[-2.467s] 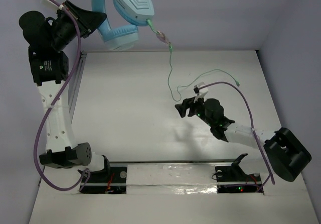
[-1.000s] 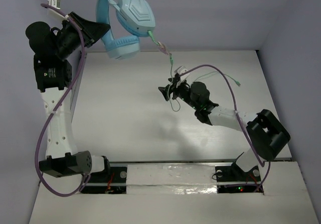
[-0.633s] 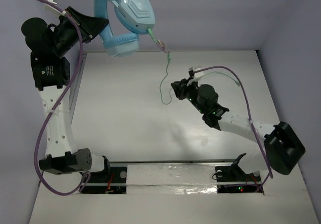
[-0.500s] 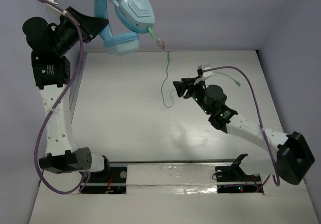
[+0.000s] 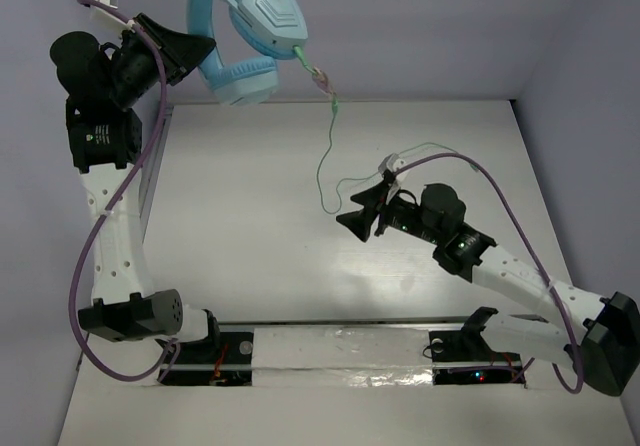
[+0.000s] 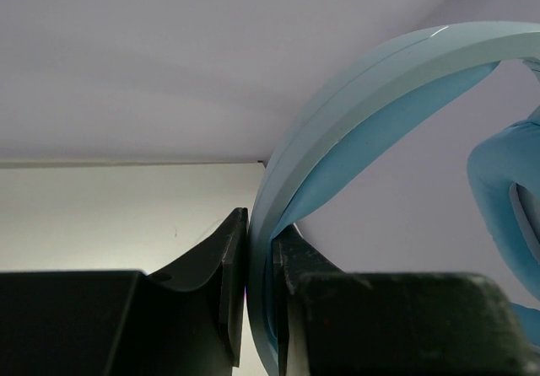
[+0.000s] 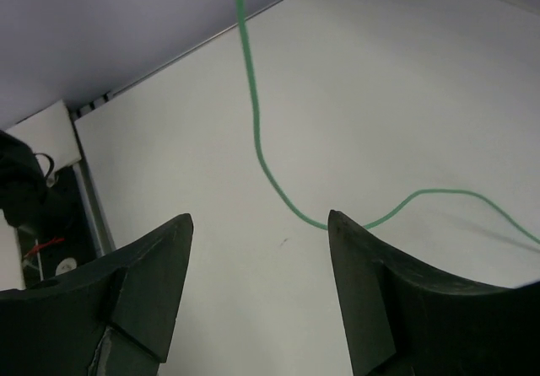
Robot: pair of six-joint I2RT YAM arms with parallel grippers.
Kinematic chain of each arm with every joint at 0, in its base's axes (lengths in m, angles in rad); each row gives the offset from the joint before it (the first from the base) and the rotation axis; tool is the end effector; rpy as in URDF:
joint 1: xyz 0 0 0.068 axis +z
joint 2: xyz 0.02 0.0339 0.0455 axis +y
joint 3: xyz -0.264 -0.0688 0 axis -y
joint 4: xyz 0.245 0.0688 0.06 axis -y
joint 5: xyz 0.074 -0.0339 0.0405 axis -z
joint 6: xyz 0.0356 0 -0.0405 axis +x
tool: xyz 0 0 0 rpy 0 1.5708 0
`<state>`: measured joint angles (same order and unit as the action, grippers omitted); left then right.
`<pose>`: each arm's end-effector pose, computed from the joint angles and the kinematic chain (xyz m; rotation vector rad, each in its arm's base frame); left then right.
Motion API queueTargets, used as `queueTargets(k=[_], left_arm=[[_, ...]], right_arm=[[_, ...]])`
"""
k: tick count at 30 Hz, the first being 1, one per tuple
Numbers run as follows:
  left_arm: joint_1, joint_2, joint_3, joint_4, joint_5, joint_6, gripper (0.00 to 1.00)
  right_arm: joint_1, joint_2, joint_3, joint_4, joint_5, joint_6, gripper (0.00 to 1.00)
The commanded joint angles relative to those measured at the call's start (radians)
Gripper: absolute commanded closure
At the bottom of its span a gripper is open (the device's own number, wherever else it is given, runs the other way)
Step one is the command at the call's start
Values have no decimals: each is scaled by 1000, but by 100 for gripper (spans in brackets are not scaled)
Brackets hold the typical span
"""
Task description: Wrap the headphones
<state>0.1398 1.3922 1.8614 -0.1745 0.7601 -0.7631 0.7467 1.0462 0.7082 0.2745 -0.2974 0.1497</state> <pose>0.2609 0.0119 0.5666 0.0611 1.4305 -1.0005 0.1739 0.1752 0.3105 -0.7273 1.5523 0.9195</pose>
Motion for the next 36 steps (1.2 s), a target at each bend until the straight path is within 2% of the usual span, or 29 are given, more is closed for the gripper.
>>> queueTargets(k=[1,3,8,12,14,15,16,17,20,21,22,24,25,27,31,33,34,36], left_arm=[[4,-16,53,66,-5,-42,100],[4,-25,38,79,-1,-54,100],[4,-36,39,105,24,-88,100],[4,-33,50,110,42,-107,100],[4,-35,50,102,42,-108,100],[4,-36,41,104,42,-111,100],[4,-41,27,110,30,-119,100],[4,-56,6,124,18,-131,100],[4,-145,-183,251,-80,-247,100],[-9,-175,-244,282,-134,-280,100],[-9,-208,-368,343,-241,-332,100],[-52,-274,-468,378,-344,-370,100],[-66,-289,-552,410,-448,-389,100],[-97,-308,-606,414,-552,-381,100],[-146,-292,-613,330,-902,-260,100],[-166,-257,-604,313,-984,-191,100],[-177,-245,-596,291,-1075,-167,100],[-190,-225,-610,290,-1131,-127,100]], right_arm=[[5,-12,-6,38,-86,8,28],[5,61,13,51,-78,7,28],[5,221,19,230,-30,4,27],[5,414,92,271,-22,-18,29],[5,449,65,368,13,20,36],[5,462,51,472,32,36,49],[5,489,44,517,46,50,56],[5,508,62,544,40,72,71],[37,563,123,474,33,140,82],[51,569,149,460,49,154,82],[68,578,169,398,70,168,83],[130,604,233,321,99,197,84],[153,612,247,255,118,205,86],[198,615,267,191,139,226,87],[336,589,274,2,219,264,90],[385,565,280,-156,253,263,92],[410,554,281,-205,286,263,94],[480,534,300,-377,335,261,98]])
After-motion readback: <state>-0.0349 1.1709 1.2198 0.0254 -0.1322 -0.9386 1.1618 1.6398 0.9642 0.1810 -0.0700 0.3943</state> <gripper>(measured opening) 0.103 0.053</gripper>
